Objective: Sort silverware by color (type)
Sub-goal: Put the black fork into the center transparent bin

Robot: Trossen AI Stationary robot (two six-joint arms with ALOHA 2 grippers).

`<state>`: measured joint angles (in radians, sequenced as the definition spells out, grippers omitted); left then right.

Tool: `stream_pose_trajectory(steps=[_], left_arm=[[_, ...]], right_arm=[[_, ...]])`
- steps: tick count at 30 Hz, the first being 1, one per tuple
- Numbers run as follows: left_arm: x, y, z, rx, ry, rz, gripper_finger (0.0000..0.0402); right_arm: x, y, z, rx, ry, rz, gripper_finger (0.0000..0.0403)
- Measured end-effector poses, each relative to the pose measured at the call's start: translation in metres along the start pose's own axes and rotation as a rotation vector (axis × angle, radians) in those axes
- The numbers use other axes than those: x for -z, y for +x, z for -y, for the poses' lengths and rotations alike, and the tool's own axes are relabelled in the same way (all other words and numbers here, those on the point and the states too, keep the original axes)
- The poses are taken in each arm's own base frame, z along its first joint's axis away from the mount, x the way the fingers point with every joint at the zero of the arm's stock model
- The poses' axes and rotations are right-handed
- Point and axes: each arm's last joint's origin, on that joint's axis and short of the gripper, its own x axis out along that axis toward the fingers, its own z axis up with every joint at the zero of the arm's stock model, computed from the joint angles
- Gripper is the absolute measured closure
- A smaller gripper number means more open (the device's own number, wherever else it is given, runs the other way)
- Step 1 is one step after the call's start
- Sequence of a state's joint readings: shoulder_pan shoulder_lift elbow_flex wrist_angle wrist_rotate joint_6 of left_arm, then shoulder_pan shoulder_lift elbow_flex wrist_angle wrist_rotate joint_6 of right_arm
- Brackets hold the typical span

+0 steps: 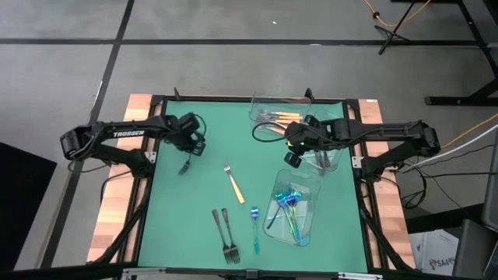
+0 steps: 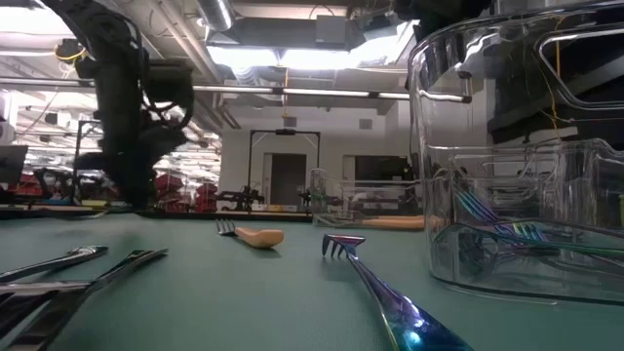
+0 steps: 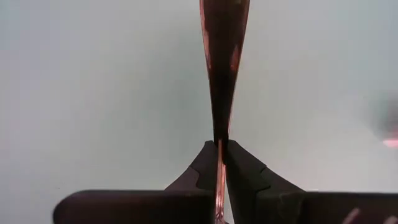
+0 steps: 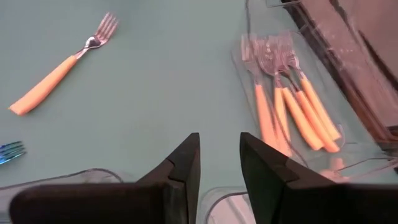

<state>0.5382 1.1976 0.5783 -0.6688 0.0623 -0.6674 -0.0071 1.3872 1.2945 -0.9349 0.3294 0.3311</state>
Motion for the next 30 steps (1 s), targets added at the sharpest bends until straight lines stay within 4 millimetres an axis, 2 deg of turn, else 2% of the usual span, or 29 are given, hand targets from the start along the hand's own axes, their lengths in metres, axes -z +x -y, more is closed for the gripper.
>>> stream_pose_trajectory(steps=[7,16,23,30], left_arm=[[-0.010,-0.006,0.036,0.226,0.189,0.212,0.0392],[-0.005,-0.018,0.073,0.418,0.475,0.436,0.0392],[0.004,-0.029,0.097,0.464,0.704,0.638,0.0392],[0.020,-0.040,0.116,0.414,0.985,0.854,0.0392]], right_arm=[[-0.002,0.000,-0.001,-0.017,0.008,0.020,0.0301],[-0.013,0.000,-0.003,-0.125,0.051,0.101,0.0301],[-0.027,0.003,0.007,-0.295,0.113,0.151,0.0301],[-0.040,0.005,0.021,-0.446,0.165,0.201,0.0301]])
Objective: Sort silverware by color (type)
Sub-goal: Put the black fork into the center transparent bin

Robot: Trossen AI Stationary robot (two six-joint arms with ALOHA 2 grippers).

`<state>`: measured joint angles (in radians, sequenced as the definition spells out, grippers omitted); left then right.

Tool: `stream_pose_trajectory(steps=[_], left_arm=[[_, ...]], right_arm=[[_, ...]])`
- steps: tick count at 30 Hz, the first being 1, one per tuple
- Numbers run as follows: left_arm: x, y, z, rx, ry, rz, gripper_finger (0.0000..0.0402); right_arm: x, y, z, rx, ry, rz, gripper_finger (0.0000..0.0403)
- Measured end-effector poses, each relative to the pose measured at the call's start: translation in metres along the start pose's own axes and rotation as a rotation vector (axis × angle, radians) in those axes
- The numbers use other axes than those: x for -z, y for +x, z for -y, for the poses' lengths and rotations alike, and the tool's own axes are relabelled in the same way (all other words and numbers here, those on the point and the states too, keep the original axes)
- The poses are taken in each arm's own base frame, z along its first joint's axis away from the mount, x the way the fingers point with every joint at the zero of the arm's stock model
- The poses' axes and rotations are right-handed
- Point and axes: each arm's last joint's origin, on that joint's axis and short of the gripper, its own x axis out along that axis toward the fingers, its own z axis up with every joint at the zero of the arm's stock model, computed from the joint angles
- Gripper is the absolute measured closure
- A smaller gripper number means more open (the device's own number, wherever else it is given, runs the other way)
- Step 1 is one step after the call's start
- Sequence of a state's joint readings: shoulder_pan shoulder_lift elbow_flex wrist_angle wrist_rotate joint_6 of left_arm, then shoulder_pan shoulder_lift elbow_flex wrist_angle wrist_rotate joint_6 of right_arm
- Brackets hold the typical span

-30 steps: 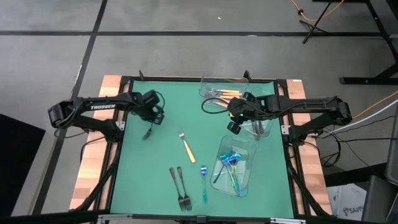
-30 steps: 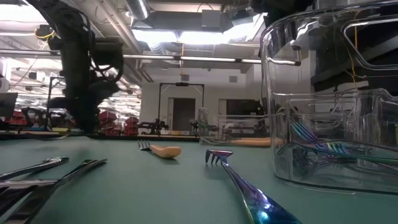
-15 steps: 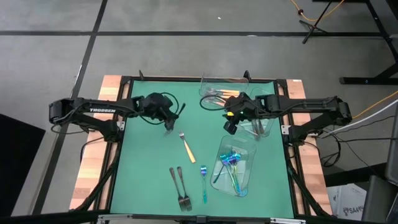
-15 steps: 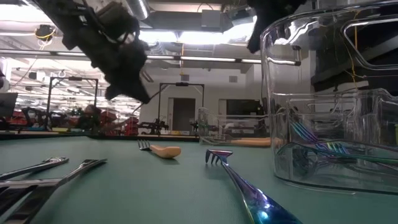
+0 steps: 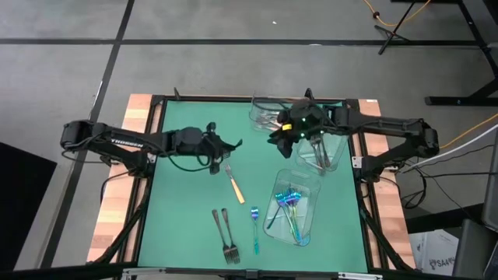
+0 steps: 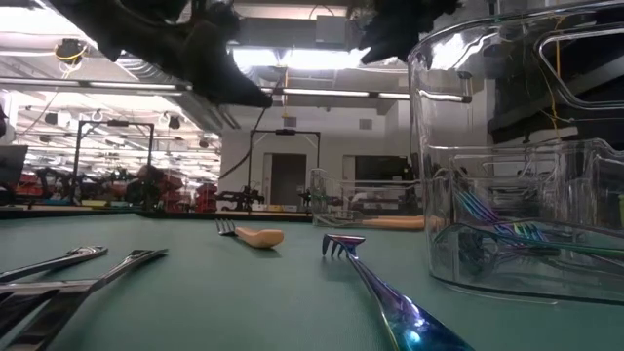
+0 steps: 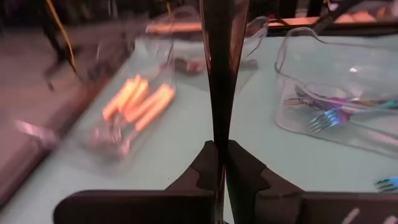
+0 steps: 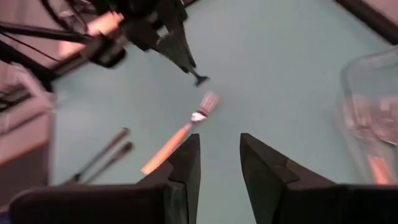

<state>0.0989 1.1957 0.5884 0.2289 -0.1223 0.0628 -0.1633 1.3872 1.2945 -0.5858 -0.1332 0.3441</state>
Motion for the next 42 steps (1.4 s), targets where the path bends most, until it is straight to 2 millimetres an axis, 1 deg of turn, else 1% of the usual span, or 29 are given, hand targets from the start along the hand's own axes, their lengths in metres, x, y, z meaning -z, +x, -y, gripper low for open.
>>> stream_pose_trajectory(steps=[4,8,13,16,19,22,26,30,35,37,42], left_arm=[[-0.006,-0.002,0.013,-0.008,0.174,0.051,0.0392],[-0.010,-0.005,0.025,-0.018,0.303,0.096,0.0392],[-0.018,-0.008,0.035,-0.035,0.411,0.144,0.0392],[-0.027,-0.007,0.042,-0.063,0.486,0.151,0.0392],[-0.037,-0.001,0.049,-0.075,0.598,0.140,0.0392],[-0.044,0.009,0.057,-0.061,0.711,0.101,0.0392],[-0.047,0.026,0.064,-0.028,0.815,0.021,0.0392],[-0.049,0.041,0.069,-0.020,0.874,-0.027,0.0392],[-0.044,0.053,0.073,-0.026,0.932,-0.078,0.0392],[-0.043,0.054,0.073,-0.025,0.946,-0.084,0.0392],[-0.042,0.054,0.072,-0.040,0.954,-0.097,0.0392]], right_arm=[[-0.005,-0.001,0.004,-0.072,0.074,0.009,0.0301],[-0.007,0.002,0.004,-0.103,0.133,0.021,0.0301],[-0.006,0.015,0.005,-0.126,0.245,-0.025,0.0301],[-0.004,0.025,0.006,-0.147,0.294,-0.069,0.0301],[-0.003,0.035,0.007,-0.167,0.369,-0.097,0.0301],[-0.004,0.044,0.006,-0.215,0.451,-0.124,0.0301],[-0.004,0.052,0.006,-0.276,0.520,-0.168,0.0301],[-0.002,0.056,0.006,-0.302,0.535,-0.210,0.0301],[0.007,0.057,0.004,-0.307,0.552,-0.305,0.0301],[0.010,0.058,0.004,-0.286,0.555,-0.329,0.0301],[0.018,0.063,-0.007,-0.265,0.533,-0.363,0.0301]])
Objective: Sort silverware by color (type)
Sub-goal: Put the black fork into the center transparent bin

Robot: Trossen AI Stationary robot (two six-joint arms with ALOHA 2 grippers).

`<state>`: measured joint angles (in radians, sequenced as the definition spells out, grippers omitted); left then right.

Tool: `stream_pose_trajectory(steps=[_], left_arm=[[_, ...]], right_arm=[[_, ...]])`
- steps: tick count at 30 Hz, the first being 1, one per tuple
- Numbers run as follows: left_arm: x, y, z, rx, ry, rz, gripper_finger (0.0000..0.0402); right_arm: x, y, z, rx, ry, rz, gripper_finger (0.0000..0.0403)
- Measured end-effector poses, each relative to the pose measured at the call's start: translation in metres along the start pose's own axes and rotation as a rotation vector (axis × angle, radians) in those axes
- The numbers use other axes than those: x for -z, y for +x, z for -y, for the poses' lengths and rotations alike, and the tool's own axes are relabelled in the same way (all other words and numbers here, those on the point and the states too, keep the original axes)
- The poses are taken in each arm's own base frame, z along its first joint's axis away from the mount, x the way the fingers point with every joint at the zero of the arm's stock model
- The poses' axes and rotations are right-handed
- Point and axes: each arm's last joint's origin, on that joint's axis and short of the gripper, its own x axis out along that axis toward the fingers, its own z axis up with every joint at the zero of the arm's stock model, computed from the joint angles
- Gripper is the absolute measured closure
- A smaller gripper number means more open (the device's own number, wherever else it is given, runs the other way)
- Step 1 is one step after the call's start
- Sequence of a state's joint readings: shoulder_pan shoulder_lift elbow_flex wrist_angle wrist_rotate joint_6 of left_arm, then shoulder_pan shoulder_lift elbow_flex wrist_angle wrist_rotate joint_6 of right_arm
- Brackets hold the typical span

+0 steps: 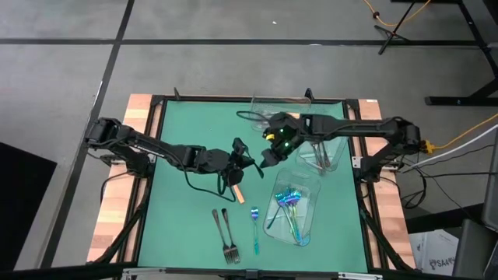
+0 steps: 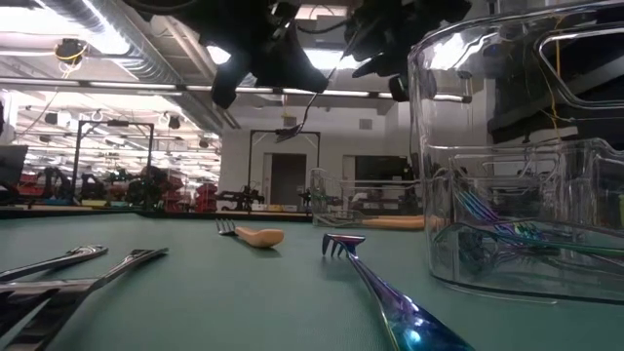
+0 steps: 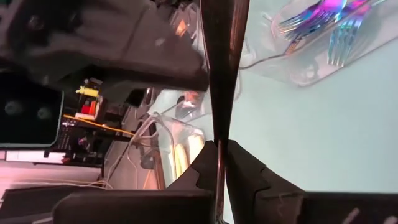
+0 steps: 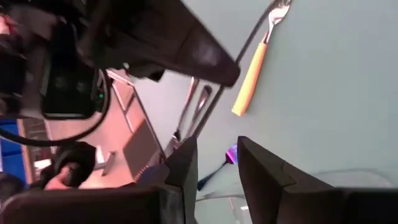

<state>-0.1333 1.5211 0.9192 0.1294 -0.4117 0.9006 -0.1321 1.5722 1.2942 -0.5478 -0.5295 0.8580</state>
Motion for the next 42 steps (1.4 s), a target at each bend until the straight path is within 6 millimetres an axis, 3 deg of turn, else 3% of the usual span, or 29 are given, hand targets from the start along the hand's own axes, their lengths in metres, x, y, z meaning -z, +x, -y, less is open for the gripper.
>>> stream_pose_trajectory(steps=[10,30,42], left_arm=[[0.001,0.000,0.001,0.008,0.010,-0.018,0.0392],[-0.007,-0.007,0.016,0.095,0.061,-0.002,0.0392],[-0.005,-0.006,0.015,0.089,0.061,-0.013,0.0392]], right_arm=[[0.009,0.023,-0.006,0.036,-0.040,-0.001,0.0301],[0.006,0.024,-0.011,-0.007,-0.011,0.033,0.0301],[0.002,0.044,-0.005,-0.023,0.015,-0.004,0.0301]])
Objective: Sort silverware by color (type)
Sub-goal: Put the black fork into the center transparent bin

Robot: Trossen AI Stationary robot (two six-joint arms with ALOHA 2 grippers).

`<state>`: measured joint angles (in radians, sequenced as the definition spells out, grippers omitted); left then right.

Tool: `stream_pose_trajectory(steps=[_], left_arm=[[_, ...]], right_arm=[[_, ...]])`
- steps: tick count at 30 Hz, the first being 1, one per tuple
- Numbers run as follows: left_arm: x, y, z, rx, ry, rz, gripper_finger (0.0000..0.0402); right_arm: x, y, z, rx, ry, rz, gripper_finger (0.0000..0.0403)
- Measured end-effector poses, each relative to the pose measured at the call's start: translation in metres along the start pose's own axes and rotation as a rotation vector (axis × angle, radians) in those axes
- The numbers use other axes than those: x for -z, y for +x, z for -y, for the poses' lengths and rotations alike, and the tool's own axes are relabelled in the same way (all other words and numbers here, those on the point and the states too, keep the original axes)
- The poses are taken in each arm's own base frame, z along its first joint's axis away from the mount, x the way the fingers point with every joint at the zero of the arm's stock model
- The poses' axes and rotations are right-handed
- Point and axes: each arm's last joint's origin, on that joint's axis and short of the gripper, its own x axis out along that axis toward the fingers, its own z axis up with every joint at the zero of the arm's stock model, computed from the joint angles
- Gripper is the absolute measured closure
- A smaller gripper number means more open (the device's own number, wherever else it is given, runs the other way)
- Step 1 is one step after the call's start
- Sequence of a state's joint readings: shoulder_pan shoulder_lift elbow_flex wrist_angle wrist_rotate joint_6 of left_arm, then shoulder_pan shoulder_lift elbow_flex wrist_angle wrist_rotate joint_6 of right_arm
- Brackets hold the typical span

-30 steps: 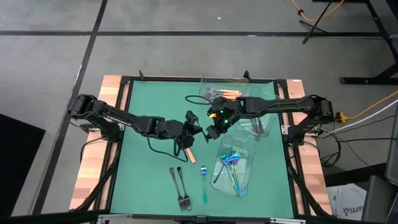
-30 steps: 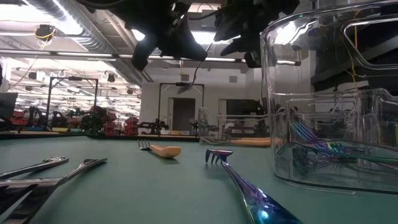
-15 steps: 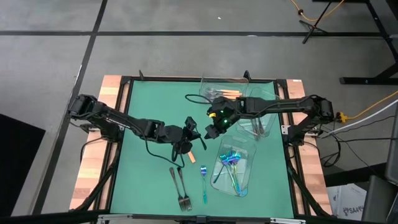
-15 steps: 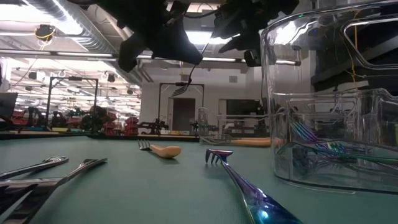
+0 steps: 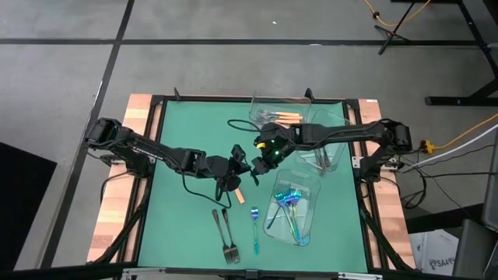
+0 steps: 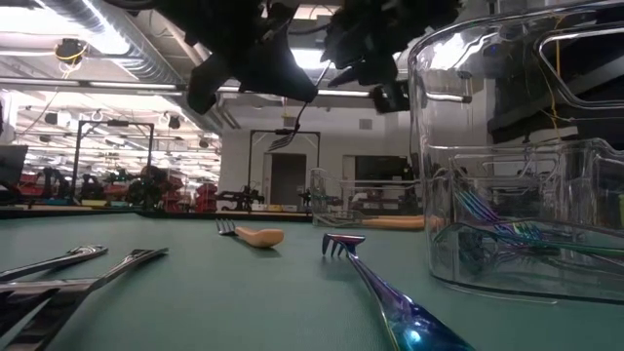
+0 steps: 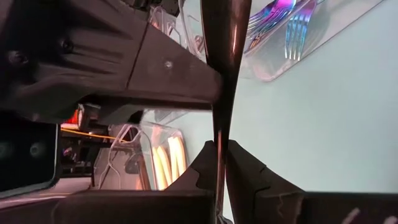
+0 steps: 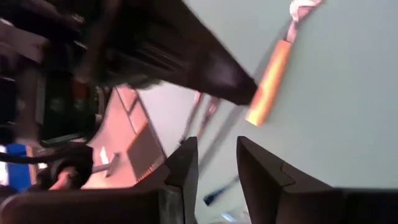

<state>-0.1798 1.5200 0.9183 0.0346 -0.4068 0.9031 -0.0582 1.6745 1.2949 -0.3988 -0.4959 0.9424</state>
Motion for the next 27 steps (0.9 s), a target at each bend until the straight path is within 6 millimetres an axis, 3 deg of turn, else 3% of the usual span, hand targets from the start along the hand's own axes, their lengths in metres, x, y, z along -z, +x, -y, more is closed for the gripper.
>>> stream_pose_trajectory(steps=[11,20,27], left_arm=[[0.0073,0.0035,-0.0051,-0.009,-0.014,-0.023,0.0392],[0.0075,0.0038,-0.0047,-0.005,-0.013,-0.023,0.0392],[0.0076,0.0039,-0.0050,-0.007,-0.015,-0.022,0.0366]], right_arm=[[-0.0013,0.0082,0.0042,-0.006,0.014,-0.035,0.0306],[-0.0005,0.0083,0.0066,0.020,0.018,-0.031,0.0393],[-0.0001,0.0083,0.0082,0.044,-0.017,-0.021,0.0399]])
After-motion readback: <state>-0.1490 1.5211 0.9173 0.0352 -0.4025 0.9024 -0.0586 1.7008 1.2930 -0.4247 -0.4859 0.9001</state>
